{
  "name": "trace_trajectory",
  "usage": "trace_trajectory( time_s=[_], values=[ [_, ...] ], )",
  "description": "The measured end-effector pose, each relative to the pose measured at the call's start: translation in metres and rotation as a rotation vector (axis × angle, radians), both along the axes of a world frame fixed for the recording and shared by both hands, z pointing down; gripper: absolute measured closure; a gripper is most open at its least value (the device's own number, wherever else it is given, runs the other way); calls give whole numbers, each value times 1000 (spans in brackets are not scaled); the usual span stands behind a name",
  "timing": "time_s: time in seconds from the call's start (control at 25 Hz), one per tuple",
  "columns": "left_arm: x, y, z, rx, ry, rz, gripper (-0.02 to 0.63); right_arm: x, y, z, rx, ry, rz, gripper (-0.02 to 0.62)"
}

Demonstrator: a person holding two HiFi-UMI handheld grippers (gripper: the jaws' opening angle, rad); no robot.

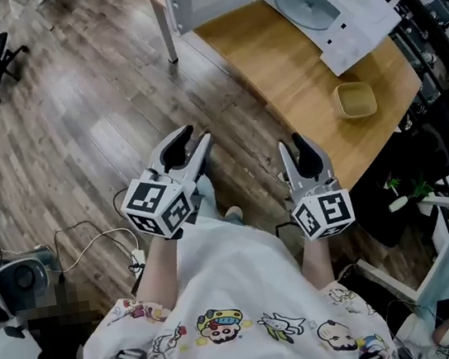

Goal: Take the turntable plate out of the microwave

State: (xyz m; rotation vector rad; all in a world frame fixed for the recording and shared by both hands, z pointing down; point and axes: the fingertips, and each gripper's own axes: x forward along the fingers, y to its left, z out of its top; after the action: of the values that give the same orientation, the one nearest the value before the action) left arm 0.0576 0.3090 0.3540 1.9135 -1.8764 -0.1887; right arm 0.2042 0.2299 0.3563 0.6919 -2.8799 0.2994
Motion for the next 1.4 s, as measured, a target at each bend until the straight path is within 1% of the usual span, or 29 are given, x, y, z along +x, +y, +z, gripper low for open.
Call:
trace_trajectory(
  time_s=[0.36,0.56,0.72,0.92,1.12,1.4],
  values=[
    [-79,-76,-13,10,5,77,433,-78,-64,-14,9,-9,59,437],
    [-116,-108,-14,5,0,111,423,-110,-93,-14,4,-7,102,422],
    [-142,-127,-13,12,16,136,420,-133,-111,-13,3,-5,135,413],
    [-168,-138,-8,8,26,159,416,-155,-124,-8,-19,-8,167,411],
    [-186,-138,-1,7,38,186,412,-167,-122,0,-29,4,209,410],
    [-191,-137,12,-23,76,219,399,-167,-122,15,-69,48,261,397]
  ],
)
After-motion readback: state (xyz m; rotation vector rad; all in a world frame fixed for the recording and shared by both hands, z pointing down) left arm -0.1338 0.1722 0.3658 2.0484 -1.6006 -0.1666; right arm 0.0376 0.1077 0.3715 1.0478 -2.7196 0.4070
